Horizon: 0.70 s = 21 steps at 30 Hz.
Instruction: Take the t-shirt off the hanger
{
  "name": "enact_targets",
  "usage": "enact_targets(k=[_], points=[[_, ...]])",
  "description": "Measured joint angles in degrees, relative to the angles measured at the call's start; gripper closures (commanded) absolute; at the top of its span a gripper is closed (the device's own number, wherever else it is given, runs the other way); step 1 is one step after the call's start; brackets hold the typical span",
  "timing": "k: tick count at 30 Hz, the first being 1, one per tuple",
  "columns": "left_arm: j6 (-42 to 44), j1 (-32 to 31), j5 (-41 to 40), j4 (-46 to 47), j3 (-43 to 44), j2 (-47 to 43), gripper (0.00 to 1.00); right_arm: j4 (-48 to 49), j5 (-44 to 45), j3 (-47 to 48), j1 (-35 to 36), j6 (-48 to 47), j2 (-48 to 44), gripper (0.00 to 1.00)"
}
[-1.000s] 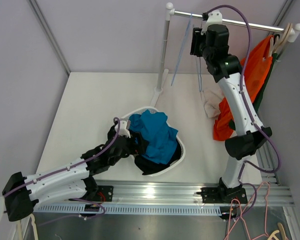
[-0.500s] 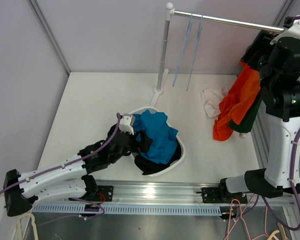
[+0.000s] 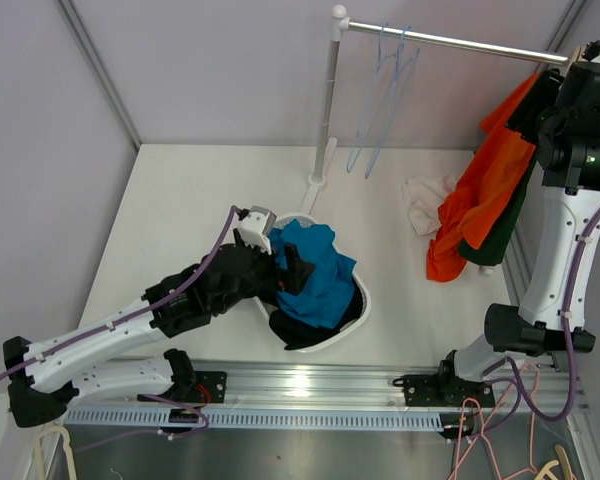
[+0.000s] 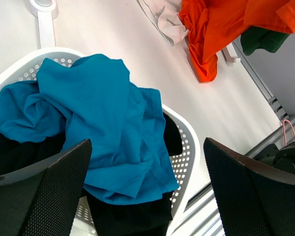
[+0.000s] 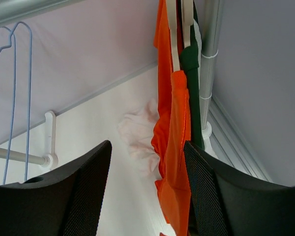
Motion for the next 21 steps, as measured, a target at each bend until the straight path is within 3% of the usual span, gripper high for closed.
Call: enact_targets(k=[21], points=[[2.93,-0.02,0.98,7.04,-3.78,2.97,0.01,5.42,-8.28,7.19,-6.67,-0.42,12.59,0.35]])
